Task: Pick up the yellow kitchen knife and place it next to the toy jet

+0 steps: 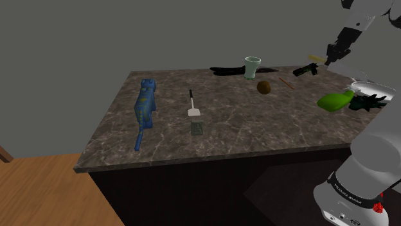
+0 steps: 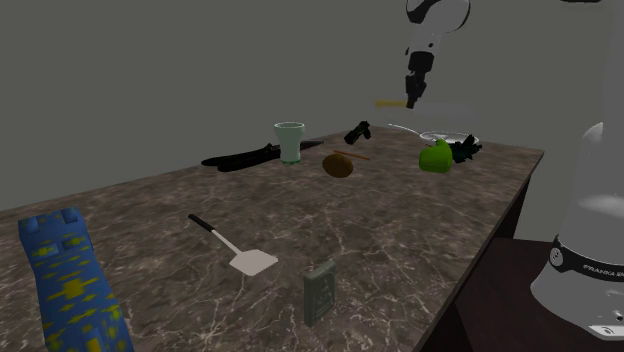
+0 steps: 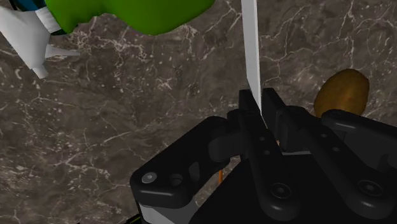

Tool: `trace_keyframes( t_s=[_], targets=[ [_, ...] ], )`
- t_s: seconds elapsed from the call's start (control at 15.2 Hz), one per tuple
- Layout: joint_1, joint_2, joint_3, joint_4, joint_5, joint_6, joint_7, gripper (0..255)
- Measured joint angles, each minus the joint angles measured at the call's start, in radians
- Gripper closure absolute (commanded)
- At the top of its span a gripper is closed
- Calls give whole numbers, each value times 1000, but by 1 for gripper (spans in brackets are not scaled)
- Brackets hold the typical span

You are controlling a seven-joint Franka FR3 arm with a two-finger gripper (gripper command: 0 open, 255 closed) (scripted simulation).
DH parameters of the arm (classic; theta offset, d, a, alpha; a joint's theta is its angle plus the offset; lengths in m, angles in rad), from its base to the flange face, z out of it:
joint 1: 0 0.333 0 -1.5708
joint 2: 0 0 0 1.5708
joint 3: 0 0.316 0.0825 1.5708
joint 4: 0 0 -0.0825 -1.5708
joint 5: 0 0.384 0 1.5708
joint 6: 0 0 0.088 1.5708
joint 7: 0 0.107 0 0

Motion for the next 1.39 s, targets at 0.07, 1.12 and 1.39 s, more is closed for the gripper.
trace_keyframes(
  t_s=[0.07, 1.12, 1.39],
  targets=[
    [-21, 56, -5, 56, 34, -22, -24, 255],
    [-139, 305, 14, 193, 188, 2, -144, 255],
    [-135, 314, 18, 149, 196, 50, -159, 255]
  ],
)
